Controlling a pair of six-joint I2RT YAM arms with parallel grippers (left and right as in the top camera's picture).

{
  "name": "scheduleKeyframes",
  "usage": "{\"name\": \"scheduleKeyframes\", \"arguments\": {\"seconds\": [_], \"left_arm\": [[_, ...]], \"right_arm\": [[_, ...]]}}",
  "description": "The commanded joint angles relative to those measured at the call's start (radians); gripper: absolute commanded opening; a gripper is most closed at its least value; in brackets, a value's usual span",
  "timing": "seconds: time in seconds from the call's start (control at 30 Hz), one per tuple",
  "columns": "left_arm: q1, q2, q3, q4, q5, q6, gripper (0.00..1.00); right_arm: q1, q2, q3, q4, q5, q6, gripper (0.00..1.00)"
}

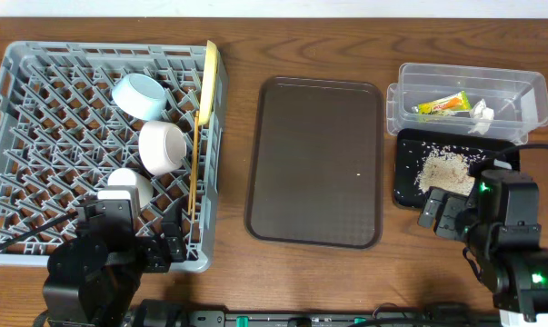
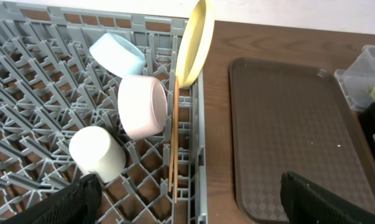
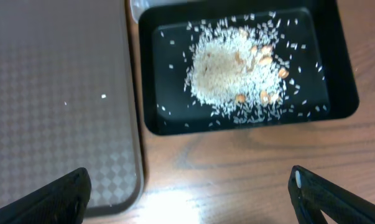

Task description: Sort waste into correct bins and load items into the dishwasher

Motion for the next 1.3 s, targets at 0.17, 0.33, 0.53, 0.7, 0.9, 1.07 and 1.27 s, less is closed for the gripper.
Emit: {"name": "scheduleKeyframes", "arguments": {"seconds": [0.17,0.33,0.53,0.7,0.9,1.07,1.27], "left_arm": [[0.001,-0.001,-0.005,-0.002,-0.011,-0.005,0.94],[0.001,-0.001,-0.005,-0.002,-0.011,-0.005,0.94],[0.001,-0.001,-0.005,-0.002,-0.011,-0.005,0.94],[0.001,-0.001,-0.005,-0.002,-0.011,-0.005,0.94],[0.001,-0.001,-0.005,-0.002,-0.011,-0.005,0.94],[0.001,-0.001,-0.005,-0.002,-0.011,-0.005,0.94],[0.001,-0.001,-0.005,-0.002,-0.011,-0.005,0.94]], "right_arm": [[0.001,-0.273,-0.162,0.244,0.004,-0.156,0.99],[0.000,-0.487,-0.339,0.410,-0.003,-0.180,0.99],[0.001,-0.673,-0.549,0.591,-0.027,-0.179,1.00],[0.001,-0.765,-0.705,0.782,-0.037,-0.180,0.99],[0.001,-0.781,-0.838,1.017,-0.037,-0.180,0.99],[0.000,-0.781,-0.922,1.126,-0.072,-0.241,0.99],[-0.003,-0.781,-0.920,1.002,-0.158,-0.389,0.99]]}}
